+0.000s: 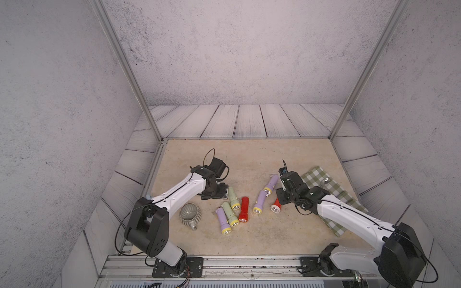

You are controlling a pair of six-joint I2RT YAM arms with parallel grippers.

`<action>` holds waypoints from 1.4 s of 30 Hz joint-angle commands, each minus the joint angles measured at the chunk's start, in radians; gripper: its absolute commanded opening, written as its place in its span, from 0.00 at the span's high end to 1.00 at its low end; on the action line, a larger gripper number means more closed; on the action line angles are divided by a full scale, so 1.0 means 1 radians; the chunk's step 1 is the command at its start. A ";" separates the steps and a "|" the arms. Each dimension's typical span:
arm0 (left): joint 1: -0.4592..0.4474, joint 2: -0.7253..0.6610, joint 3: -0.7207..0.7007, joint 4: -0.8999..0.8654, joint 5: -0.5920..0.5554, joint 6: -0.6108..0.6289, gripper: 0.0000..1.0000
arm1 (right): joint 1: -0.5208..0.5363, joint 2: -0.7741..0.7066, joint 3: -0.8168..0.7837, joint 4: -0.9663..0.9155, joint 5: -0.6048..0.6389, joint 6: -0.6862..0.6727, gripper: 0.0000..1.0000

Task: Close the plug at the bottom of the flashlight
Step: Pick up the flashlight from the center of the board.

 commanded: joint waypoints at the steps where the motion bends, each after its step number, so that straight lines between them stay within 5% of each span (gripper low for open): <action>1: -0.037 0.043 0.046 -0.038 -0.012 -0.029 0.20 | 0.000 -0.041 -0.005 0.015 -0.025 0.017 0.43; 6: -0.059 0.079 0.065 -0.007 -0.004 -0.053 0.11 | -0.001 -0.058 -0.021 0.016 -0.011 0.011 0.40; 28: -0.059 0.370 0.256 0.027 0.030 -0.099 0.24 | 0.000 -0.102 -0.072 0.040 0.031 0.010 0.37; 35: -0.055 0.400 0.261 0.028 0.029 -0.099 0.36 | -0.001 -0.095 -0.077 0.052 0.035 0.009 0.36; 39: -0.045 0.416 0.265 0.031 0.031 -0.094 0.51 | -0.001 -0.084 -0.077 0.052 0.038 0.008 0.34; 42: -0.034 0.432 0.277 0.030 0.031 -0.092 0.51 | -0.002 -0.084 -0.079 0.055 0.038 0.008 0.34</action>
